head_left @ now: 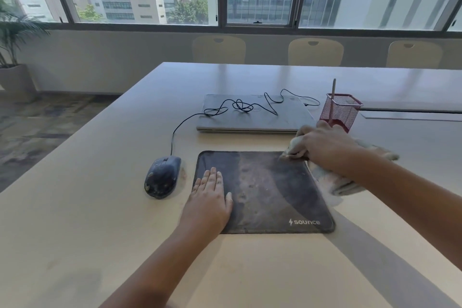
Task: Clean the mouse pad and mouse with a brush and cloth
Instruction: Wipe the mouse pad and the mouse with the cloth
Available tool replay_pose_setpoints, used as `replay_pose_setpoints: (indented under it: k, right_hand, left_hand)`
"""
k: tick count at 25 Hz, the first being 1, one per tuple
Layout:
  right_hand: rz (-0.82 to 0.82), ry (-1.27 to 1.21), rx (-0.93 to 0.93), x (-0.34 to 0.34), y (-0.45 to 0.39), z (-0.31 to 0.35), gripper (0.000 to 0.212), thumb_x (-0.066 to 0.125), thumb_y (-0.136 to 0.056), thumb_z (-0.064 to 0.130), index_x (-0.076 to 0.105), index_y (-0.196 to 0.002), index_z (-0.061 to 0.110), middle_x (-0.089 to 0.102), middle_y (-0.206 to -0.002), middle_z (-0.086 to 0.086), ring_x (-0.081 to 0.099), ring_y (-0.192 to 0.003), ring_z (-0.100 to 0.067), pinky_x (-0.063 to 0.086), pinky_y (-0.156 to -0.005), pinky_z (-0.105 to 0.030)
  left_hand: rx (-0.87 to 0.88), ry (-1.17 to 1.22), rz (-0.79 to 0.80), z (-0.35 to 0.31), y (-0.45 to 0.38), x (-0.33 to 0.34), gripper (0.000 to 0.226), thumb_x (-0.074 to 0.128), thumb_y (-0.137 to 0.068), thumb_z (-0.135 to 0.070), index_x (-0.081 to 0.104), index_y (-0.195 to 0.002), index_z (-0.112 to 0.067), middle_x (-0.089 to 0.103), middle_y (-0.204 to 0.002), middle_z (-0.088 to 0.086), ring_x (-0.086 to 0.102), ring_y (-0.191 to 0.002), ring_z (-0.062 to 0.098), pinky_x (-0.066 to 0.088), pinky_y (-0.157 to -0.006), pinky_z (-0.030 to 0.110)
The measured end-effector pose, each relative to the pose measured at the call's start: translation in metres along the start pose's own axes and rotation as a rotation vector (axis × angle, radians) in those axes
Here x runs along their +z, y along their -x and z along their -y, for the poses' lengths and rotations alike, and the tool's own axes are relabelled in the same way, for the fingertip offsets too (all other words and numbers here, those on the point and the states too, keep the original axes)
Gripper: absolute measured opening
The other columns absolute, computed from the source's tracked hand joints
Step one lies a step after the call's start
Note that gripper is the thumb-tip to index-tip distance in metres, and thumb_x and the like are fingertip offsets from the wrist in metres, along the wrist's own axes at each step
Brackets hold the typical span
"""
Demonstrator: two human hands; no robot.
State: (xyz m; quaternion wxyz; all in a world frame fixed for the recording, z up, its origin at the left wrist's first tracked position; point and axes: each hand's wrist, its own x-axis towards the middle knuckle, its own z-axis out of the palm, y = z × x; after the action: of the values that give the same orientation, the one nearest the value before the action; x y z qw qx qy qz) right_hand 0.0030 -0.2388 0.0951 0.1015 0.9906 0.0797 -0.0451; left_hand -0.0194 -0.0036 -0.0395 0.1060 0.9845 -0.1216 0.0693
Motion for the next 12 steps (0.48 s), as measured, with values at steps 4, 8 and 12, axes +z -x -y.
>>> replay_pose_setpoints:
  k: [4, 8, 12]
  right_hand:
    - [-0.150, -0.060, -0.104, 0.002, -0.012, 0.024, 0.042, 0.049, -0.093, 0.022, 0.052, -0.118, 0.056, 0.041, -0.134, 0.012, 0.036, -0.112, -0.019, 0.035, -0.092, -0.042]
    - [-0.187, -0.104, -0.174, 0.003, -0.029, 0.048, 0.042, 0.048, -0.093, 0.024, 0.050, -0.119, 0.057, 0.040, -0.135, 0.012, 0.037, -0.112, -0.020, 0.036, -0.092, -0.041]
    - [-0.205, -0.134, -0.233, -0.001, -0.044, 0.076, 0.038, 0.049, -0.093, 0.028, 0.051, -0.119, 0.056, 0.041, -0.134, 0.013, 0.036, -0.112, -0.020, 0.035, -0.092, -0.039]
  left_hand:
    - [0.008, 0.068, 0.041, 0.001, -0.003, -0.007, 0.058, 0.022, -0.099, -0.034, 0.003, -0.147, -0.008, -0.001, -0.157, 0.007, -0.003, -0.144, 0.016, -0.004, -0.115, 0.028]
    - [0.086, 0.285, -0.115, 0.004, 0.004, -0.021, 0.052, 0.028, -0.100, -0.030, 0.015, -0.146, -0.009, 0.008, -0.156, 0.005, -0.001, -0.144, 0.012, -0.003, -0.114, 0.021]
    - [0.028, 0.256, -0.348, 0.020, 0.025, -0.028, 0.062, 0.040, -0.095, -0.037, 0.016, -0.146, -0.011, 0.007, -0.156, 0.001, -0.009, -0.140, 0.008, -0.005, -0.113, 0.020]
